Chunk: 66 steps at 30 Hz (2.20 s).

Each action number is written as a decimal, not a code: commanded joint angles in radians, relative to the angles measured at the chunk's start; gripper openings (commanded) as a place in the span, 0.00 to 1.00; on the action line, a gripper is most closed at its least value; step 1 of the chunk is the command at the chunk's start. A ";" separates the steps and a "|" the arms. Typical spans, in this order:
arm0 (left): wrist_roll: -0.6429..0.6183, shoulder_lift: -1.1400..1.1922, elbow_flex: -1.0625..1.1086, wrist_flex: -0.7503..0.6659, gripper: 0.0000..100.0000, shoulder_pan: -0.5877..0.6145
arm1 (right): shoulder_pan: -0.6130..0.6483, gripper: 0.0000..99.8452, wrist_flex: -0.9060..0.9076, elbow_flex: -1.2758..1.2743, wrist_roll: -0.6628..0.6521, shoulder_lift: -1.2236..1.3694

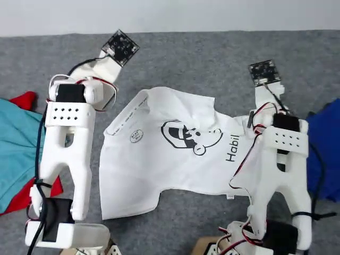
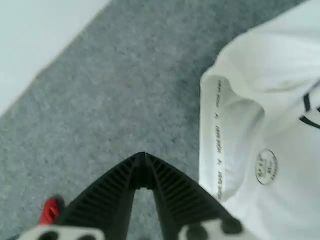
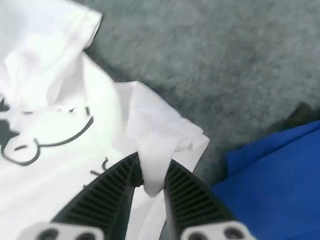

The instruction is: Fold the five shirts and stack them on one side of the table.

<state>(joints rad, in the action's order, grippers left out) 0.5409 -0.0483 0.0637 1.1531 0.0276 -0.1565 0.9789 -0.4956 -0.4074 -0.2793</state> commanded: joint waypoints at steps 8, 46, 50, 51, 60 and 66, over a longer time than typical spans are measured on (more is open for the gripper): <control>-0.100 0.015 -0.065 -0.141 0.02 -0.138 | 0.042 0.01 0.012 -0.058 -0.006 -0.048; -0.009 1.367 -1.564 0.437 0.14 -0.419 | 0.039 0.01 0.018 -0.143 -0.006 -0.059; 0.017 1.367 -1.572 0.436 0.00 -0.419 | 0.039 0.01 0.018 -0.143 -0.006 -0.059; 0.017 1.364 -1.573 0.439 0.00 -0.416 | 0.039 0.01 0.018 -0.143 -0.006 -0.059; 0.012 1.295 -1.742 0.525 0.00 -0.359 | 0.042 0.01 0.045 -0.144 -0.009 -0.127; 0.009 1.152 -1.738 0.601 0.00 -0.330 | 0.053 0.01 0.191 -0.144 -0.009 -0.213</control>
<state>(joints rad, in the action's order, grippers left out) 0.5470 1.2313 -1.6241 1.7238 -0.3253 -0.1089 1.1109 -0.6460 -0.4074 -0.4189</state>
